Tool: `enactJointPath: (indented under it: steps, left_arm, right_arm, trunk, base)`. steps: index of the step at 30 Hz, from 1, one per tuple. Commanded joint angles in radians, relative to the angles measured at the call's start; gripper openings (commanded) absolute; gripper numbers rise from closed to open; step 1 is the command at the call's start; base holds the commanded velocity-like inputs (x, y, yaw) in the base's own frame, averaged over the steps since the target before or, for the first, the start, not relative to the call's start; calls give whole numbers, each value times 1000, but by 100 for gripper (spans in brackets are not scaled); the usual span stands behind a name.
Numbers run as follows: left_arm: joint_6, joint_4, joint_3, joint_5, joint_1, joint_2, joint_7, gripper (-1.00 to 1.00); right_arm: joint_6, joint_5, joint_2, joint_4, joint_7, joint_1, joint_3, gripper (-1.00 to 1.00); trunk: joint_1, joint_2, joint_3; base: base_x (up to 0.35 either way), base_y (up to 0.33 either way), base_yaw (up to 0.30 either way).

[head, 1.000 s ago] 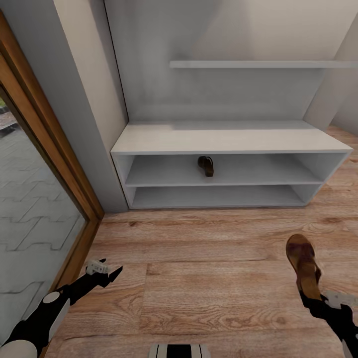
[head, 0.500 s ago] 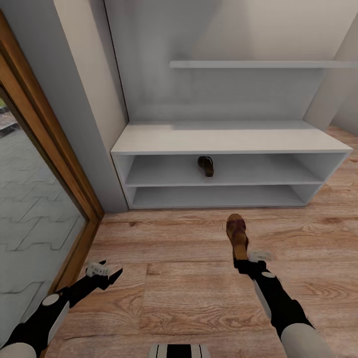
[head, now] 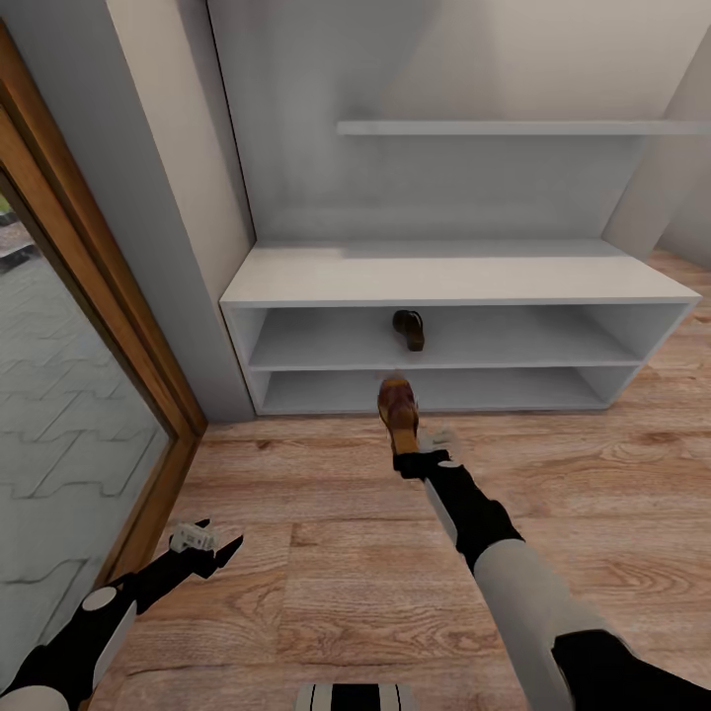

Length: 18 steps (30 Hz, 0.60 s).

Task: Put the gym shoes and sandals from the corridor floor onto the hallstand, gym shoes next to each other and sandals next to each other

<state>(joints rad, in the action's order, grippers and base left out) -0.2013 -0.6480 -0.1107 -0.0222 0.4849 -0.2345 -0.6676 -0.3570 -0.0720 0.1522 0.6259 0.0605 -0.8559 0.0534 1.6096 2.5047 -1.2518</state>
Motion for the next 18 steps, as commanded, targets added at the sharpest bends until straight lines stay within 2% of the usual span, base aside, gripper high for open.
enactJointPath:
  steps: [1, 4, 7, 12, 14, 18]
  left_arm:
    - [-10, 2, -2, -2, 0, 0, -6, 100]
    - [-17, 1, 3, -2, -8, 0, -6, 100]
    - [-22, 0, 7, -2, -11, 4, -32, 100]
    - [-24, -2, 8, -1, -12, 8, -141, 100]
    - [-25, -3, 8, 0, -12, 9, -168, 100]
    - [-26, -4, 11, 5, -12, 10, -181, 100]
  right_arm:
    - [-24, -7, 10, -3, 5, -33, 18, -100]
    - [-32, -5, 16, -15, 5, -58, 25, -100]
    - [-33, -4, 17, -30, 3, -66, 28, -100]
    - [-29, -3, 14, -73, -3, -67, 28, -100]
    - [-28, -3, 14, -80, -5, -67, 29, -100]
    - [-28, -3, 13, -83, -6, -68, 28, -100]
  trunk:
    - [0, 0, -1]
    - [0, 0, -1]
    - [0, 0, -1]
    - [0, 0, -1]
    - [0, 0, -1]
    - [0, 0, -1]
  base:
    - [0, 0, 0]
    - [0, 0, 0]
    - [0, 0, 0]
    - [0, 0, 0]
    - [0, 0, 0]
    - [0, 0, 0]
